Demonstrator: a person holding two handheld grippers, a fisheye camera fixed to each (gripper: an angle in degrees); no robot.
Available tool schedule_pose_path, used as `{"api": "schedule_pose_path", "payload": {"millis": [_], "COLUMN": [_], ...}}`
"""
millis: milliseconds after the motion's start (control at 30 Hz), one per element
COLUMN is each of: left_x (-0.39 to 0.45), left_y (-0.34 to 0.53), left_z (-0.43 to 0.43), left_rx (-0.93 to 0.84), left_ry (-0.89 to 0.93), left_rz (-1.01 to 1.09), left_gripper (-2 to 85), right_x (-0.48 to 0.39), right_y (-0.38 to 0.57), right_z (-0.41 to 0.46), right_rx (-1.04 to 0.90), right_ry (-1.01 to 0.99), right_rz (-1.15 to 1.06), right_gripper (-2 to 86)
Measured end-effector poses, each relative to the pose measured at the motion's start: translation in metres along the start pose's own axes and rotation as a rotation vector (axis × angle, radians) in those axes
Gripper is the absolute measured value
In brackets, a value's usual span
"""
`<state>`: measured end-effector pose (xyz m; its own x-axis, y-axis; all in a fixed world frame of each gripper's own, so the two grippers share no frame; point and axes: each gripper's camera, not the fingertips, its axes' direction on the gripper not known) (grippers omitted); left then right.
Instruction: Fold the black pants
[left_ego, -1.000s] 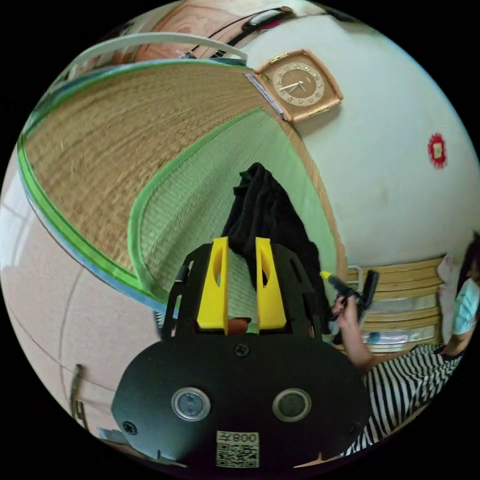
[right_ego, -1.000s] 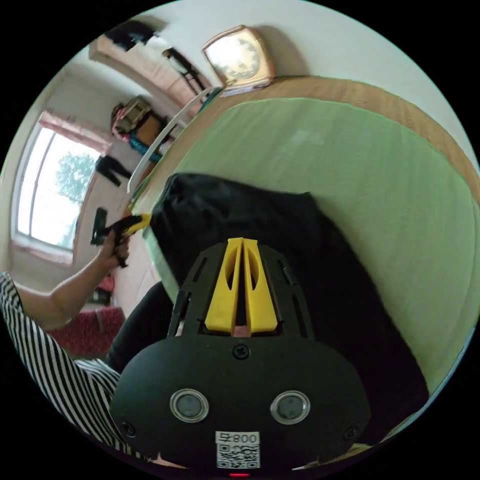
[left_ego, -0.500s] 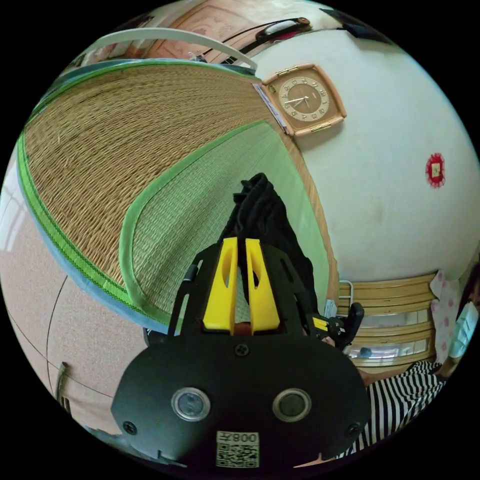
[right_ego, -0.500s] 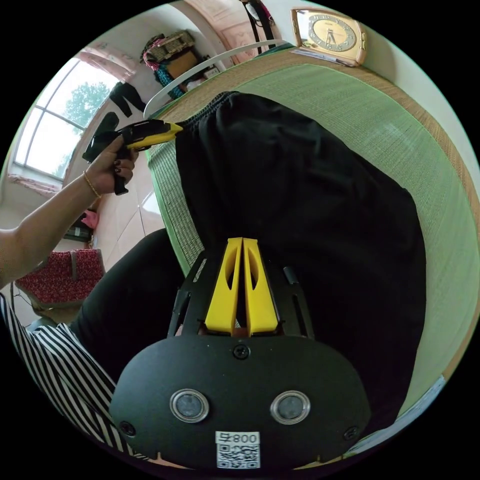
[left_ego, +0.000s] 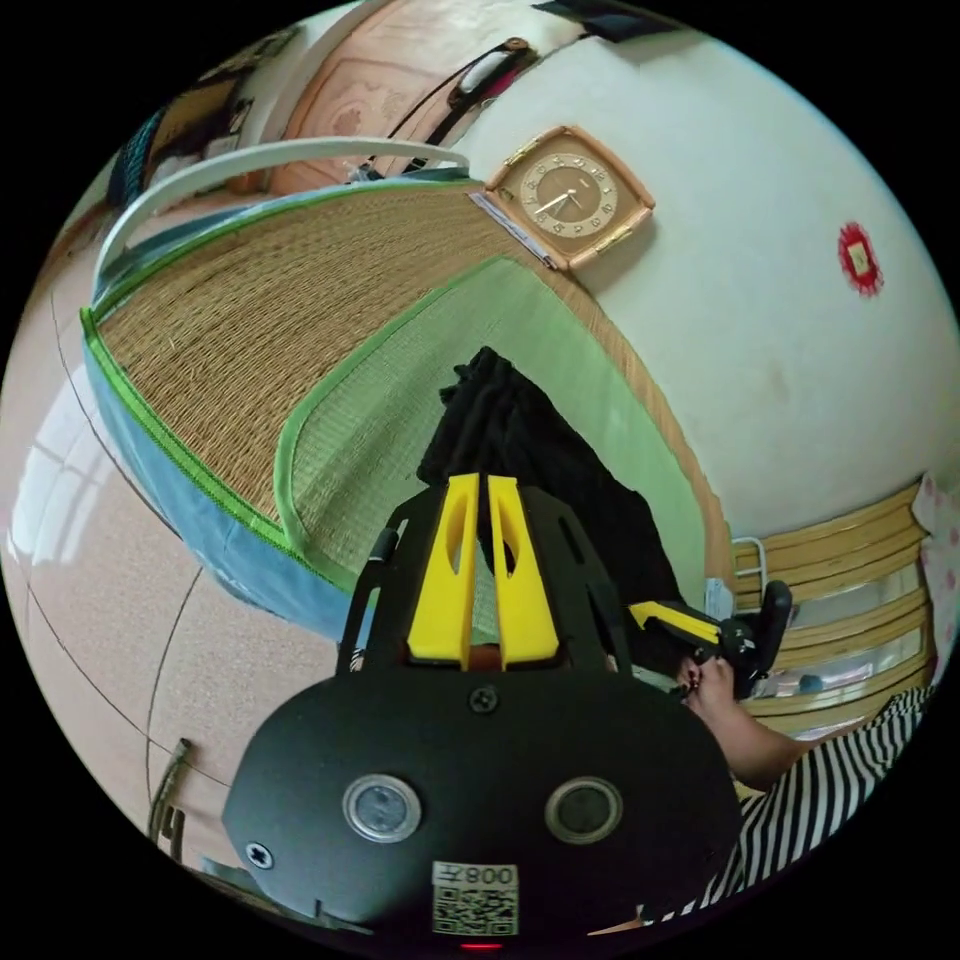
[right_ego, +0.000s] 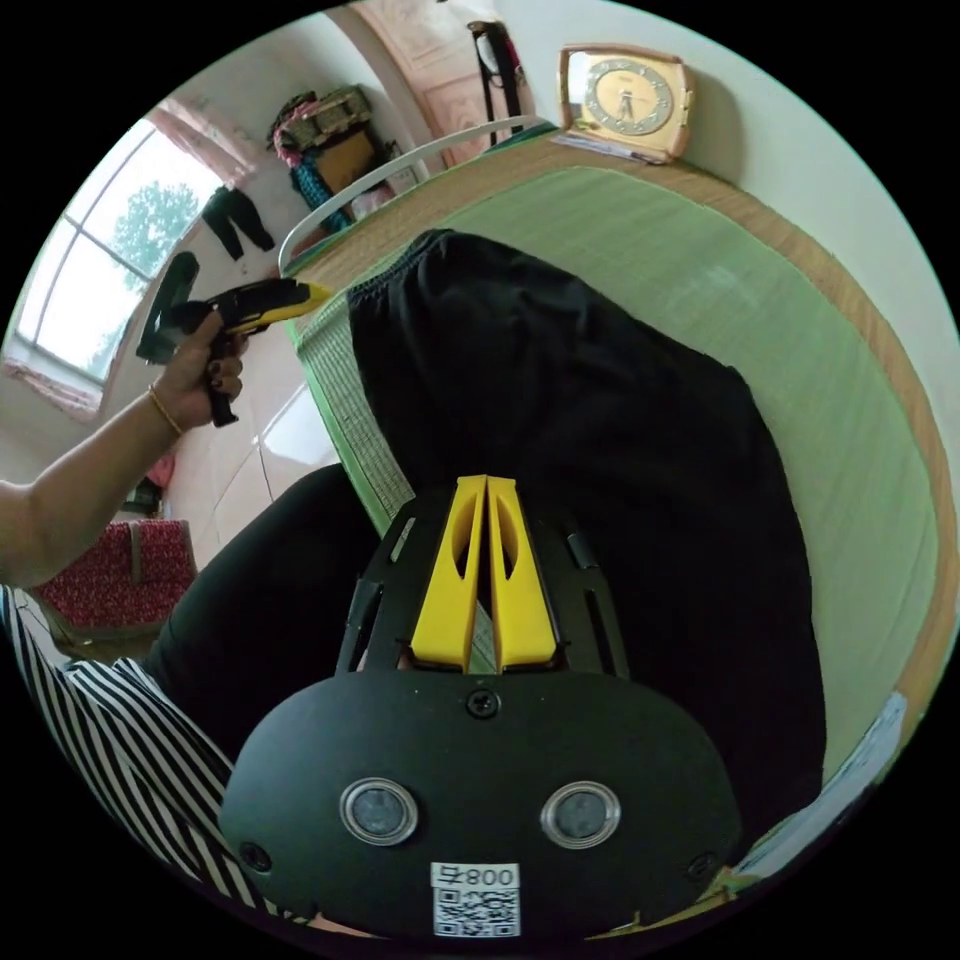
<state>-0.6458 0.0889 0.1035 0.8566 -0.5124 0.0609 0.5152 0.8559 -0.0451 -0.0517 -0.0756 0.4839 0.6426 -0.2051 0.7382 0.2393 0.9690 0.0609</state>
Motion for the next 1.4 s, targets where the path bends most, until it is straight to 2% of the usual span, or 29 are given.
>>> {"api": "schedule_pose_path", "payload": {"millis": [133, 200, 267, 500, 600, 700, 800, 867, 1000, 1067, 1167, 1400], "left_x": [0.073, 0.099, 0.122, 0.202, 0.258, 0.323, 0.378, 0.41, 0.459, 0.502, 0.57, 0.763], "left_y": [0.011, 0.013, 0.017, 0.023, 0.026, 0.033, 0.043, 0.052, 0.055, 0.059, 0.069, 0.107], "left_z": [0.033, 0.056, 0.086, 0.094, 0.098, 0.12, 0.154, 0.176, 0.183, 0.187, 0.202, 0.276], "left_rx": [-0.133, -0.237, -0.398, -0.422, -0.397, -0.459, -0.595, -0.679, -0.675, -0.665, -0.66, -0.771], "left_ry": [0.029, 0.027, -0.078, -0.146, -0.105, -0.103, -0.137, -0.201, -0.226, -0.194, -0.104, 0.228], "left_rz": [0.172, 0.224, 0.212, 0.245, 0.316, 0.433, 0.513, 0.537, 0.527, 0.573, 0.666, 0.963], "left_gripper": [0.7, 0.5, 0.3, 0.2, 0.2, 0.2, 0.1, 0.1, 0.1, 0.2, 0.5, 4.4], "right_x": [0.017, 0.02, 0.022, 0.04, 0.05, 0.063, 0.083, 0.097, 0.134, 0.15, 0.166, 0.196], "right_y": [0.039, 0.053, 0.06, 0.104, 0.132, 0.163, 0.203, 0.229, 0.288, 0.31, 0.341, 0.445], "right_z": [-0.001, -0.009, -0.017, -0.069, -0.097, -0.129, -0.165, -0.191, -0.234, -0.243, -0.265, -0.368], "right_rx": [-0.09, -0.042, -0.042, -0.03, 0.017, 0.061, 0.141, 0.185, 0.177, 0.149, 0.218, 0.459], "right_ry": [-0.015, -0.047, -0.063, -0.137, -0.185, -0.183, -0.21, -0.175, -0.067, -0.114, -0.249, -0.15], "right_rz": [0.099, 0.12, 0.127, 0.169, 0.213, 0.264, 0.36, 0.427, 0.575, 0.618, 0.66, 0.841], "right_gripper": [0.3, 0.3, 0.2, 0.2, 0.1, 0.1, 0.1, 0.1, 0.1, 0.2, 0.2, 2.6]}}
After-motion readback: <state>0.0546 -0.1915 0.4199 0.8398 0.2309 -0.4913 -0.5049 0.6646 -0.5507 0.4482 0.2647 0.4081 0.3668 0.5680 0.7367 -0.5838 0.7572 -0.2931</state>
